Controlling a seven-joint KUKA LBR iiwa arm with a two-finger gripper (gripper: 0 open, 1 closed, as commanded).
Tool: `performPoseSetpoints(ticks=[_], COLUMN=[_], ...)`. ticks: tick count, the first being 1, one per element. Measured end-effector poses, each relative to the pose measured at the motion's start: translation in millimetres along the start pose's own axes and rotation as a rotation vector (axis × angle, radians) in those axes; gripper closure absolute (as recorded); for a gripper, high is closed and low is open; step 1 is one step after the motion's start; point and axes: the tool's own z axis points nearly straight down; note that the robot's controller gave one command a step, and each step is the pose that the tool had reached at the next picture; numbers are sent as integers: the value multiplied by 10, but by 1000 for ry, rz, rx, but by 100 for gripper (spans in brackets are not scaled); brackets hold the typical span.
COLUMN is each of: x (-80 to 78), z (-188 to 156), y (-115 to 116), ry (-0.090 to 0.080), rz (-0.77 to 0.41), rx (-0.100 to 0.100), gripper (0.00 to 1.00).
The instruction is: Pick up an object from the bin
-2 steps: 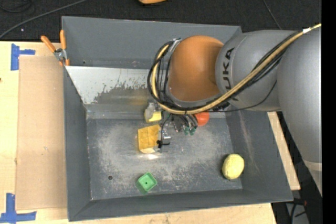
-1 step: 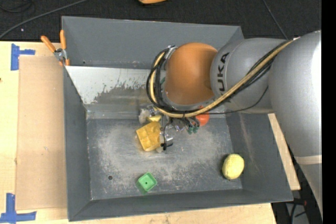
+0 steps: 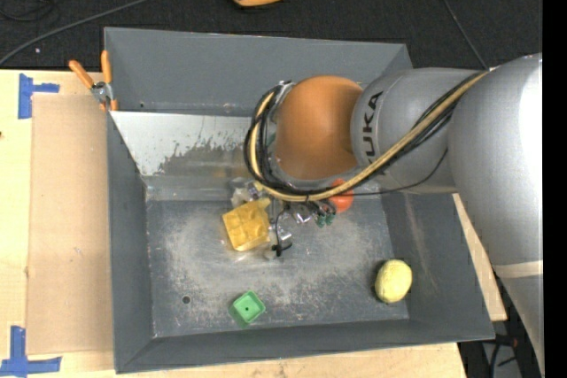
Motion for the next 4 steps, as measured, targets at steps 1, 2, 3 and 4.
performPoseSetpoints(ticks=[1,2,3,4], x=[-12,-210,-209,-206], z=[-10,-52,-54,-136], y=[-29,323,320,324], ry=[-2,-4,-4,-4], rz=[58,-335,-335,-332], rx=[-2,-3,-3,-4], gripper=[0,100,100,100])
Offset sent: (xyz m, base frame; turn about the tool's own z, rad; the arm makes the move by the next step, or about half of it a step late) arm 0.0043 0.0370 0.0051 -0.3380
